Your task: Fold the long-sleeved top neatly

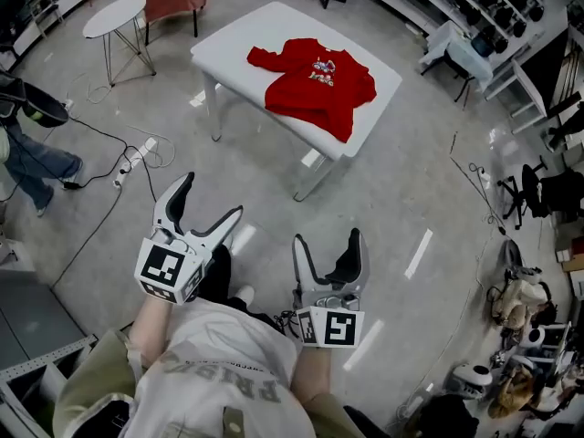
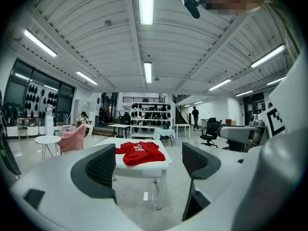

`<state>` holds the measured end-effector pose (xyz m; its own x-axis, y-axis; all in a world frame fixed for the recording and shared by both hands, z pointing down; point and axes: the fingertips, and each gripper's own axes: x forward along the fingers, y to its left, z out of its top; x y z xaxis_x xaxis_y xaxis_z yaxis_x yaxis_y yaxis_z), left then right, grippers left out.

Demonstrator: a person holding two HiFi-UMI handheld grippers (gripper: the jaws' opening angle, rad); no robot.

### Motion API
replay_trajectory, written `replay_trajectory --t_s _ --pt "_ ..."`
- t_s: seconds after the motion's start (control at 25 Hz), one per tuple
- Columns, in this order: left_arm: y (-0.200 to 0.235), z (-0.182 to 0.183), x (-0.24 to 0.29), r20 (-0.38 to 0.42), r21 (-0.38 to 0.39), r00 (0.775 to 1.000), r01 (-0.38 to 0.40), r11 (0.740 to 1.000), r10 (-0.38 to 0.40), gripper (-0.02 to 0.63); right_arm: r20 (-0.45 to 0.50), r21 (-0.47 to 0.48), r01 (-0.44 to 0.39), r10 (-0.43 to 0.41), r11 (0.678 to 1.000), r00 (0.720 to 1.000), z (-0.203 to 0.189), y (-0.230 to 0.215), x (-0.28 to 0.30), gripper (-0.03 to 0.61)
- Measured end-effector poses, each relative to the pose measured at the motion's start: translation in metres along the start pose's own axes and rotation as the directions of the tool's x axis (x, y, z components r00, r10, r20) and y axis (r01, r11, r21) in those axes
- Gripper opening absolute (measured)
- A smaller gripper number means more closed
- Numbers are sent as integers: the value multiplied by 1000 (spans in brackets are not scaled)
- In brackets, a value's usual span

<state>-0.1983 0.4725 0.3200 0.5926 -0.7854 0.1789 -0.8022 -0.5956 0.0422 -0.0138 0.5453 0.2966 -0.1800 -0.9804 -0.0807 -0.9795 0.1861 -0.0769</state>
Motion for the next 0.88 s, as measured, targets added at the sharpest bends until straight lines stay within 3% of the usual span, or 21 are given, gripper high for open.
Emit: replay_trajectory --t_s 0.32,0.88 --pt "26 -7 64 -19 -6 999 37 999 -37 414 -30 -24 42 -43 999 999 -16 -25 50 428" --pt "120 42 232 -28 3 986 168 986 -167 414 -43 -74 140 -143 987 989 -12 -66 222 428"
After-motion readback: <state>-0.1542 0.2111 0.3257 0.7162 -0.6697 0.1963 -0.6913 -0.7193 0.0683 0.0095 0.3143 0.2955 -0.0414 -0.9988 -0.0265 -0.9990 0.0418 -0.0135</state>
